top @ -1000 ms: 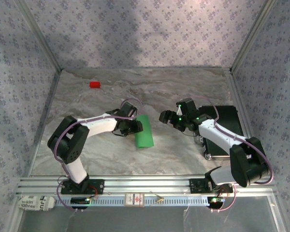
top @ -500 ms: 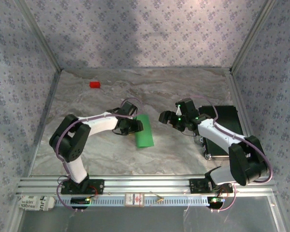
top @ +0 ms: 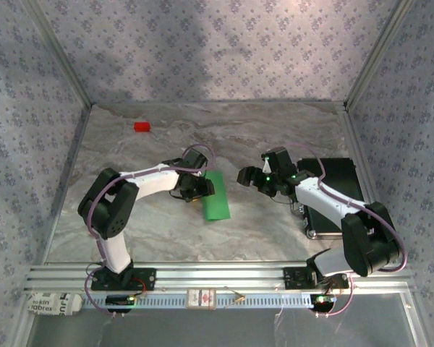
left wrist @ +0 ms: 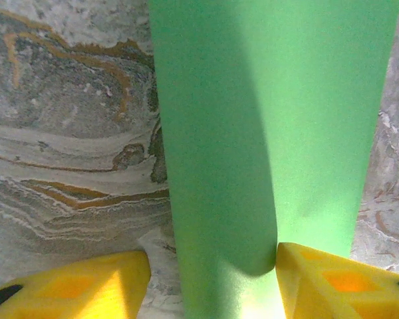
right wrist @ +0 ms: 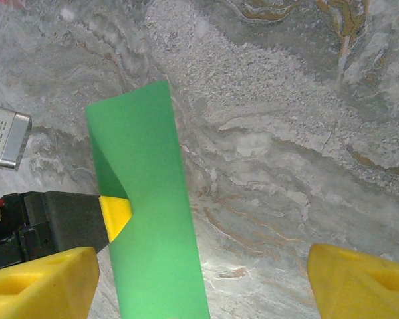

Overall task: Fold a paper plane with a square sheet of paper (pick it up from the middle)
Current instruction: First fold the square sheet of paper in half at the center of the table.

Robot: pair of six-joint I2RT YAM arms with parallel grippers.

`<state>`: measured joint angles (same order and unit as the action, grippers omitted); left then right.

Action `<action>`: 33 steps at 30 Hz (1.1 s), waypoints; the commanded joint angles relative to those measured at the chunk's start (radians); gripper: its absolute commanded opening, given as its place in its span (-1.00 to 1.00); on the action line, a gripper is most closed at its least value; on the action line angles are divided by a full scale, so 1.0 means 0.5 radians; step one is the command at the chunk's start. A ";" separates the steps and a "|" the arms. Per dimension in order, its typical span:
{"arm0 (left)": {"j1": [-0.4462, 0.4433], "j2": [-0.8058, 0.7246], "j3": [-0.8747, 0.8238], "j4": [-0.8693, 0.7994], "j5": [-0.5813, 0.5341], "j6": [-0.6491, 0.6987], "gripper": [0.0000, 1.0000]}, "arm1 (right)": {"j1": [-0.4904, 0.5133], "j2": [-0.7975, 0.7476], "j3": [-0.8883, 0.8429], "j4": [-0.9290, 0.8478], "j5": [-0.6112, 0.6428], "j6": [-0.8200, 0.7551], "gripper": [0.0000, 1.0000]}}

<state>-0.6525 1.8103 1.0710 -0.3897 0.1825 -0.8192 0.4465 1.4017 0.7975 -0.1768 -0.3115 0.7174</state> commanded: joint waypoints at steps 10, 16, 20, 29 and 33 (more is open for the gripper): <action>-0.009 0.283 -0.038 -0.090 -0.101 0.129 0.12 | 0.020 0.036 0.059 -0.054 -0.009 -0.042 0.67; -0.008 0.306 -0.041 -0.090 -0.109 0.096 0.13 | 0.027 0.038 0.058 -0.058 -0.006 -0.042 0.67; -0.010 0.310 -0.041 -0.068 -0.103 0.072 0.13 | 0.036 0.058 0.063 -0.045 -0.035 -0.053 0.66; -0.011 0.308 -0.032 -0.061 -0.091 0.083 0.13 | 0.084 0.194 0.116 0.011 -0.116 -0.079 0.42; -0.009 0.312 -0.032 -0.051 -0.070 0.089 0.14 | 0.104 0.245 0.139 0.011 -0.130 -0.083 0.33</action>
<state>-0.6525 1.8477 1.1084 -0.4381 0.1829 -0.7895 0.4896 1.5066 0.8349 -0.1745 -0.3573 0.6907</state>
